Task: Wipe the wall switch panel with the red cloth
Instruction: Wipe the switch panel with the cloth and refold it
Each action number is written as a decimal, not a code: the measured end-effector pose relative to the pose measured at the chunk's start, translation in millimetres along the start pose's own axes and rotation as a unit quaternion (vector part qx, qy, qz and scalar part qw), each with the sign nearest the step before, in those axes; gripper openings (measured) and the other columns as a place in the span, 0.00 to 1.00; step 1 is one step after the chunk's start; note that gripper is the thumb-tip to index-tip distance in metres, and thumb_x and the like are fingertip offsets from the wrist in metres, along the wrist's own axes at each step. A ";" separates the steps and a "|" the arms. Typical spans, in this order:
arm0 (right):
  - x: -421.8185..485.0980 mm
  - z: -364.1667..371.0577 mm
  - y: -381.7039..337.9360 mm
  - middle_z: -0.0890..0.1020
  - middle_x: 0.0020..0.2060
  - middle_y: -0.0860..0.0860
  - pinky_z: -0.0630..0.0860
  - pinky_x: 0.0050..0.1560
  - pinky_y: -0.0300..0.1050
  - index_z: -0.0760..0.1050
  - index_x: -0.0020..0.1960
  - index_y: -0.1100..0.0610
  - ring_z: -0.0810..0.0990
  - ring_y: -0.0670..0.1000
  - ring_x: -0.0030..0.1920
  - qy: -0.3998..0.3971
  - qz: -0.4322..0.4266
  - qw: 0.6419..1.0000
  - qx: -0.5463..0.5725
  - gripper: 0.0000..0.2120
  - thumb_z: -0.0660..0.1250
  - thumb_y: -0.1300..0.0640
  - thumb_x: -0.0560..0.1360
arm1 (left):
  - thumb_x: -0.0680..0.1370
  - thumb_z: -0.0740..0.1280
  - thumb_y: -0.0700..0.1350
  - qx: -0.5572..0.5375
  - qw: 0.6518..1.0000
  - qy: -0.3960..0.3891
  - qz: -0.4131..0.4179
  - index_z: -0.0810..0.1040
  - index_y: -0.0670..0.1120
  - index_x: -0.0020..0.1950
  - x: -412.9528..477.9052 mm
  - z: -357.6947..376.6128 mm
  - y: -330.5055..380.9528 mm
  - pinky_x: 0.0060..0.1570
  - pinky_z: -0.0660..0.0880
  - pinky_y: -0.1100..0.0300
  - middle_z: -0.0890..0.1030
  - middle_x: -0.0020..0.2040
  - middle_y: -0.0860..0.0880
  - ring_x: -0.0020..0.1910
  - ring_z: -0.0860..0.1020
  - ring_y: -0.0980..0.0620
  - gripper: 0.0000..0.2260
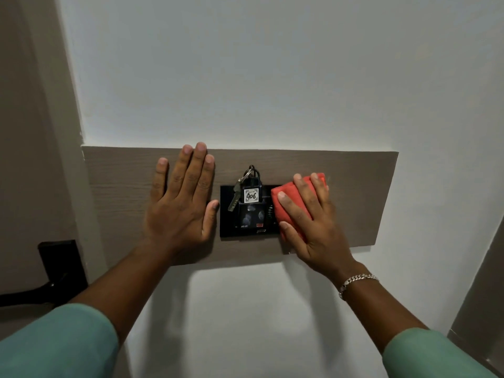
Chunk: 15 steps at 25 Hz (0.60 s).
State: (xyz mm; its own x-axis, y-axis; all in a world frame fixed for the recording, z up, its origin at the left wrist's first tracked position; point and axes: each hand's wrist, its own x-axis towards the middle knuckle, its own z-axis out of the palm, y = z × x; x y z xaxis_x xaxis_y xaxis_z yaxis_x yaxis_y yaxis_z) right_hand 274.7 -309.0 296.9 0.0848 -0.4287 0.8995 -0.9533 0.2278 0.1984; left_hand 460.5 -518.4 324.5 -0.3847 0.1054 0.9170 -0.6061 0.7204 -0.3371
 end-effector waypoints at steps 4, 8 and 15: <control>-10.2 15.7 -39.5 0.56 0.81 0.57 0.56 0.78 0.69 0.59 0.78 0.49 0.50 0.61 0.82 0.114 0.222 0.960 0.130 0.25 0.58 0.51 0.82 | 0.79 0.50 0.54 -0.022 1.000 -0.006 -0.007 0.47 0.41 0.81 -0.7 -2.9 1.5 0.79 0.43 0.43 0.43 0.82 0.45 0.81 0.45 0.45 0.33; 9.5 35.0 -82.7 0.53 0.82 0.55 0.52 0.80 0.65 0.53 0.80 0.45 0.48 0.62 0.82 0.131 0.174 0.965 0.146 0.26 0.54 0.47 0.84 | 0.79 0.52 0.54 -0.032 0.999 -0.009 -0.008 0.49 0.41 0.81 0.4 -4.7 2.3 0.79 0.43 0.43 0.46 0.82 0.44 0.81 0.46 0.45 0.33; 3.6 47.0 -95.0 0.53 0.81 0.56 0.58 0.74 0.74 0.53 0.80 0.45 0.48 0.62 0.82 0.133 0.237 0.957 0.098 0.29 0.56 0.42 0.82 | 0.79 0.52 0.54 -0.028 1.000 -0.012 -0.007 0.49 0.41 0.81 -0.7 -3.9 1.2 0.79 0.43 0.43 0.46 0.82 0.43 0.81 0.46 0.45 0.33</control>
State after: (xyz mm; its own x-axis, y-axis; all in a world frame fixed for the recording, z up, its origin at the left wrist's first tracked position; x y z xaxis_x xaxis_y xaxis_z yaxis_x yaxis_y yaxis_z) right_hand 351.9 -373.2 263.0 -0.3250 -0.0742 0.9428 -0.9368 0.1616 -0.3102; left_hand 462.7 -514.9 324.3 -0.3932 0.0790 0.9160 -0.5716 0.7593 -0.3109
